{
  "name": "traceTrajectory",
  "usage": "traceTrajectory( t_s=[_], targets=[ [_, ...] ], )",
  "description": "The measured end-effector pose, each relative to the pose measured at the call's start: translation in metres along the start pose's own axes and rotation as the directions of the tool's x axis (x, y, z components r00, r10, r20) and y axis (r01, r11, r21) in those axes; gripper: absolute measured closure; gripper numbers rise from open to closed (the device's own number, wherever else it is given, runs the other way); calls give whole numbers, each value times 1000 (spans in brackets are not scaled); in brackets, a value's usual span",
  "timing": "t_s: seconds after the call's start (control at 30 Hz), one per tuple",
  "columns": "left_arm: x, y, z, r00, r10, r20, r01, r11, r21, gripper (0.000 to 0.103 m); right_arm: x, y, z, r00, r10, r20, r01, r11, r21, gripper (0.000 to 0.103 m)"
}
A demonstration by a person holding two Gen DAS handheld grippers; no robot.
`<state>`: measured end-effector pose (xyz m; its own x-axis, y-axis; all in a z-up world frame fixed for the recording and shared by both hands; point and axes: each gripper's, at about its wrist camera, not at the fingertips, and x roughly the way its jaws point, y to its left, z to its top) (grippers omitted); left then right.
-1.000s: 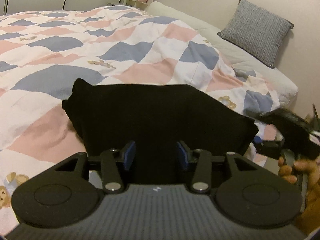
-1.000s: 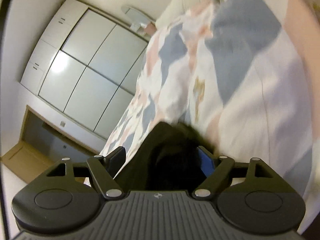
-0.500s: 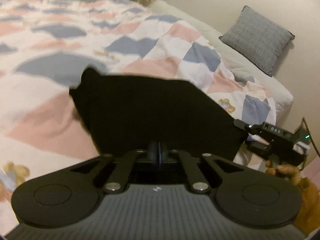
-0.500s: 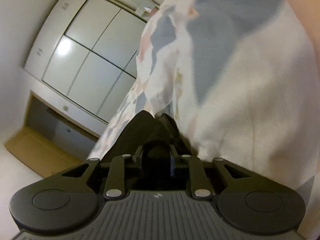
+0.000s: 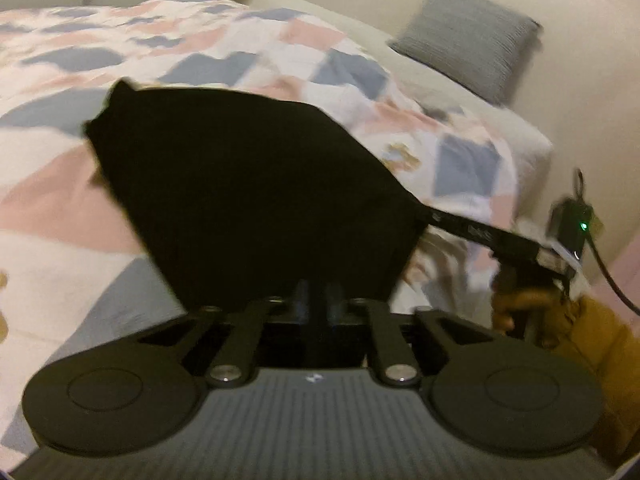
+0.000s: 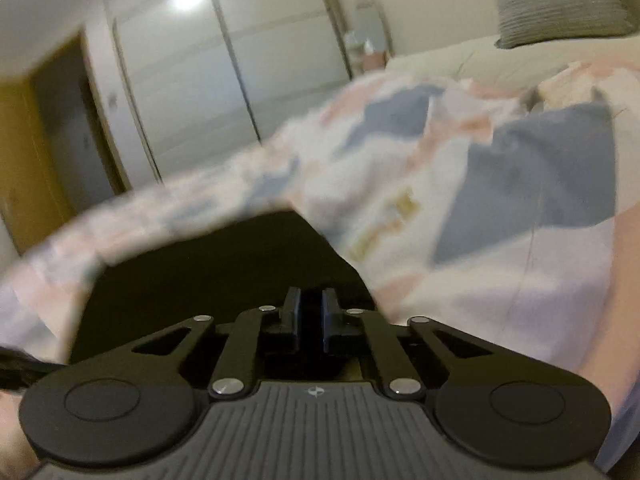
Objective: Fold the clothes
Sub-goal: 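Fold the lifted end over onto the trousers and open both grippers, then move both open grippers to the sides of the folded trousers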
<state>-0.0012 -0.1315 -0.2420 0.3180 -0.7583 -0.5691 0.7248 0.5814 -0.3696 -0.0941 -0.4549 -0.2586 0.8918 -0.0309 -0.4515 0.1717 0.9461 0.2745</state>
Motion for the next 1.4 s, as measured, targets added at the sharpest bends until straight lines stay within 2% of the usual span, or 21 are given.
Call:
traceTrajectory(
  t_s=[0.13, 0.23, 0.27, 0.3, 0.37, 0.4, 0.43, 0.5, 0.6, 0.7, 0.77, 0.8, 0.83, 0.9, 0.97, 1.1, 1.17, 1.4],
  targets=[
    [-10, -3, -3, 1000, 8, 17, -8, 1000, 10, 101, -3, -5, 0, 999, 38, 16, -39, 999, 20, 99],
    [-17, -5, -5, 999, 14, 29, -15, 1000, 17, 96, -15, -3, 8, 997, 55, 45, -58, 997, 50, 101],
    [-19, -6, -6, 999, 16, 33, -17, 1000, 19, 94, -19, -3, 11, 997, 61, 55, -64, 996, 59, 99],
    [-21, -6, -7, 999, 19, 37, -20, 1000, 21, 94, -23, -2, 14, 996, 66, 64, -71, 995, 69, 90],
    [-16, -3, -12, 999, 41, 23, -41, 999, 0, 89, -31, -1, 19, 993, 77, 84, -84, 992, 89, 87],
    [-15, -2, -12, 999, 41, 18, -40, 999, -22, 89, -30, 1, 19, 995, 72, 69, -77, 994, 76, 88],
    [-13, 0, -12, 999, 41, 12, -40, 998, -42, 89, -22, 3, 17, 999, 47, 21, -48, 998, 48, 93],
    [-13, -6, -5, 998, 62, -3, -63, 998, -33, 89, -5, 2, 9, 997, 1, -72, 0, 1000, 17, 96],
    [-13, -17, 4, 992, 121, -38, -121, 993, 2, 87, 1, -4, 15, 993, 5, -119, 2, 998, 62, 97],
    [-15, -26, 11, 980, 181, -81, -181, 983, 12, 80, 1, -2, 25, 987, 5, -163, 6, 998, 68, 95],
    [-16, -32, 16, 969, 223, -106, -222, 975, 23, 72, -2, 1, 29, 983, 4, -184, 11, 997, 79, 91],
    [-20, -36, 17, 962, 251, -106, -248, 968, 39, 71, -5, 3, 31, 980, 4, -199, 15, 996, 91, 81],
    [-24, -41, 17, 958, 269, -104, -264, 963, 56, 69, -9, 6, 33, 977, 3, -212, 19, 995, 101, 65],
    [-32, -47, 17, 952, 287, -102, -280, 957, 75, 64, -21, 17, 33, 977, -19, -214, 39, 995, 89, 47],
    [-37, -52, 15, 945, 310, -106, -302, 949, 87, 56, -34, 29, 28, 977, -3, -215, 20, 997, 76, 47],
    [-47, -62, 8, 929, 350, -117, -338, 935, 110, 55, -53, 43, 17, 972, 19, -236, 3, 996, 94, 41],
    [-54, -67, 4, 930, 348, -113, -336, 935, 116, 49, -61, 49, 11, 970, 11, -244, 13, 995, 94, 37],
    [-77, -81, -8, 933, 346, -96, -333, 933, 134, 43, -90, 70, 0, 965, -24, -262, 41, 997, 59, 28]
  ],
)
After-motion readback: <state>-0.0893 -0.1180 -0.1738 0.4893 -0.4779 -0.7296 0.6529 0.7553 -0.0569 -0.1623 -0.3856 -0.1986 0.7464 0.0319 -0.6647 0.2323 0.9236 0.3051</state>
